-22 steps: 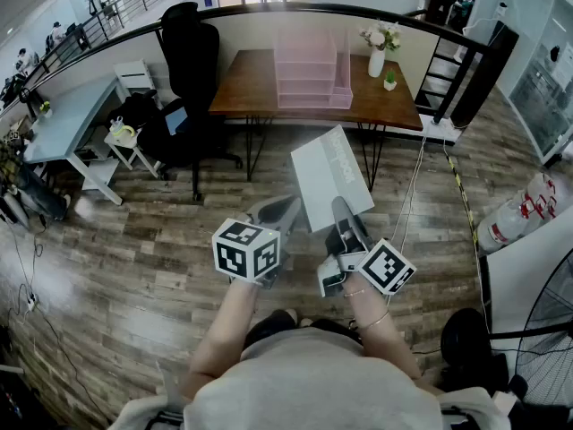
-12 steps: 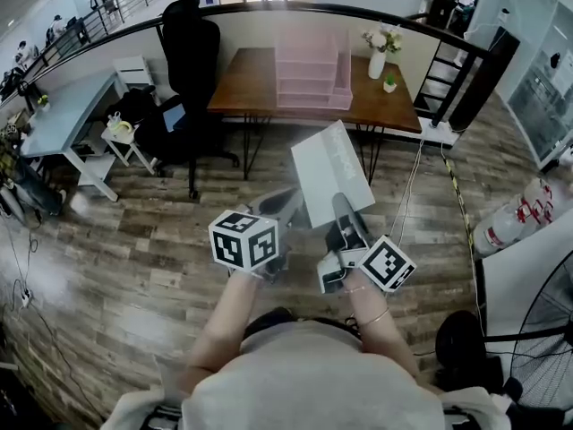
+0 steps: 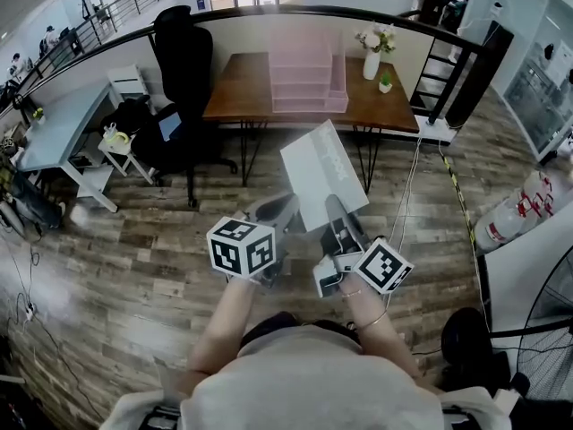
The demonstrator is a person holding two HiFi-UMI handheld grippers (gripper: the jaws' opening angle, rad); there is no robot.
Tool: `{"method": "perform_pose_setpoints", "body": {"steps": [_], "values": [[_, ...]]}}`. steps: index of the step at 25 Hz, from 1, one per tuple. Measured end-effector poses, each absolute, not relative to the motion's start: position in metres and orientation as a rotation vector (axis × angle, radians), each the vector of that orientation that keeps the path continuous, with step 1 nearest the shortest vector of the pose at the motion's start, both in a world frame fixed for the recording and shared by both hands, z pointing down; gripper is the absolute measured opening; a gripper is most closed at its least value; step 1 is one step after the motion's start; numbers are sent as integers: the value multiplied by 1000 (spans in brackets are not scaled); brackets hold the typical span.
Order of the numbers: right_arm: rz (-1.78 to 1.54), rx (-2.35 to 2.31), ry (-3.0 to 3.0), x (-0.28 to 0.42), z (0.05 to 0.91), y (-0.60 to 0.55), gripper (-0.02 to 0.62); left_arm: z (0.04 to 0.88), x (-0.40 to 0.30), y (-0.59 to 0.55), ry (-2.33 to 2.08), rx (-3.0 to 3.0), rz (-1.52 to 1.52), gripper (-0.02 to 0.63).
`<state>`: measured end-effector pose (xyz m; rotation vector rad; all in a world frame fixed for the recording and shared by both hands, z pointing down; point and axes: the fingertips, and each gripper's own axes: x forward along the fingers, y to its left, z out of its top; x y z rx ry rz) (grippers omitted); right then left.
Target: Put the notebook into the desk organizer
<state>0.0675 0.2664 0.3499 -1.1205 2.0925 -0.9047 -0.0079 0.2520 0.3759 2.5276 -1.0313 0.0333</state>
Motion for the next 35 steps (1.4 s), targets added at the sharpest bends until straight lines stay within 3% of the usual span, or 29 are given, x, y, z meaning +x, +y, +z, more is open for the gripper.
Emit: {"method": "perform_pose_setpoints", "body": {"steps": [20, 35], "values": [[-913, -1224, 2103, 54, 393, 215, 5, 412, -19, 207, -963, 2455, 17, 5], [-888, -1148, 2131, 94, 371, 18, 5, 397, 10, 10, -1056, 2454, -35, 5]]}}
